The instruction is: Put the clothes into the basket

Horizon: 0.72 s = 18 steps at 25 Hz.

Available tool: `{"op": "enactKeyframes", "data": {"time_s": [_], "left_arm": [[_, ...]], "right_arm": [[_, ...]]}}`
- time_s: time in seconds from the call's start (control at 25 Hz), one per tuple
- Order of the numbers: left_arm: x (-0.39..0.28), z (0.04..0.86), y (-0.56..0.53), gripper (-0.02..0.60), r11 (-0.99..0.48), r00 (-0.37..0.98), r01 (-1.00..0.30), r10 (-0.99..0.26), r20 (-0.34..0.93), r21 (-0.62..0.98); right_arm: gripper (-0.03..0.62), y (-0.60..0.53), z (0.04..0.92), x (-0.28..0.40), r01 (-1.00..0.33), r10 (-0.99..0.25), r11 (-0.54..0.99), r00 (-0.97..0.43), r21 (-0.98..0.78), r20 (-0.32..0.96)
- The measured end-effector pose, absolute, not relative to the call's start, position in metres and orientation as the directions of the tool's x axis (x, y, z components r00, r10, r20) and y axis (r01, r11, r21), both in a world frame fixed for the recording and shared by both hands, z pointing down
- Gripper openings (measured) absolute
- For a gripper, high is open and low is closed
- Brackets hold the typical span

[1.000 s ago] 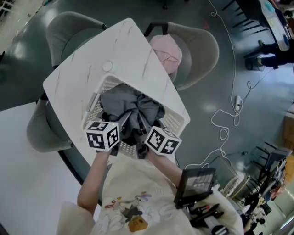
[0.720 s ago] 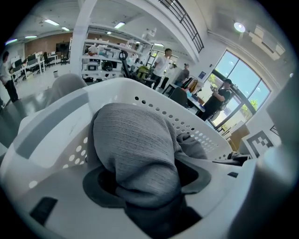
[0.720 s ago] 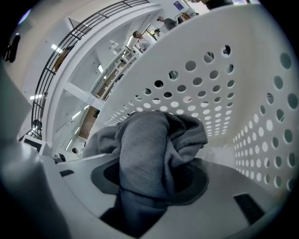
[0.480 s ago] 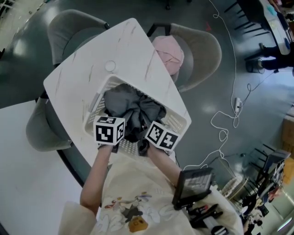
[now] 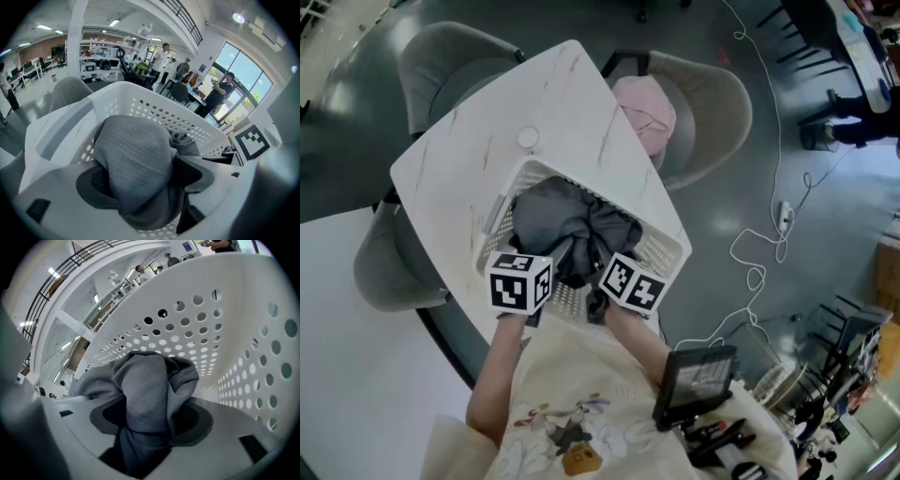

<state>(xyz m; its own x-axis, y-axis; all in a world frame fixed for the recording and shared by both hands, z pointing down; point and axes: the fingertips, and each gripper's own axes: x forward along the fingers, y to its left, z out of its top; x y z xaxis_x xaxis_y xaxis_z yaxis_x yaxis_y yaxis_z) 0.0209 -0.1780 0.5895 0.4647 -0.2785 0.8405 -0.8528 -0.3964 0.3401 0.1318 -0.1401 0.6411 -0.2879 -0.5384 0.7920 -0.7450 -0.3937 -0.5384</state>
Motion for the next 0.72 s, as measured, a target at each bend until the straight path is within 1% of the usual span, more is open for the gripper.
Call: {"op": "enactKeyframes", "data": {"time_s": [0.24,0.4,0.52,0.72], "left_arm": [[0.013,0.579,-0.164,0.354,-0.383,0.476,-0.852,-0.287,0.831,0.356],[0.006,0.569,-0.16,0.354,-0.394,0.455,-0.86,-0.31,0.835,0.323],[0.004,0.562,-0.157,0.354,-0.391,0.464,-0.859,-0.321,0.825,0.331],[0.01,0.542,-0.149,0.354,-0.429,0.476,-0.848,-0.362,0.802,0.31]], "right_arm": [[0.245,-0.134,0.635,0.132,-0.739,-0.536,-0.407,-0.282,-0.536,0.796],[0.245,-0.129,0.623,0.134,-0.721,-0.545,-0.43,-0.273,-0.544,0.793],[0.245,-0.128,0.618,0.136,-0.711,-0.557,-0.435,-0.27,-0.552,0.786],[0.245,-0.125,0.615,0.138,-0.708,-0.56,-0.435,-0.272,-0.557,0.783]]}}
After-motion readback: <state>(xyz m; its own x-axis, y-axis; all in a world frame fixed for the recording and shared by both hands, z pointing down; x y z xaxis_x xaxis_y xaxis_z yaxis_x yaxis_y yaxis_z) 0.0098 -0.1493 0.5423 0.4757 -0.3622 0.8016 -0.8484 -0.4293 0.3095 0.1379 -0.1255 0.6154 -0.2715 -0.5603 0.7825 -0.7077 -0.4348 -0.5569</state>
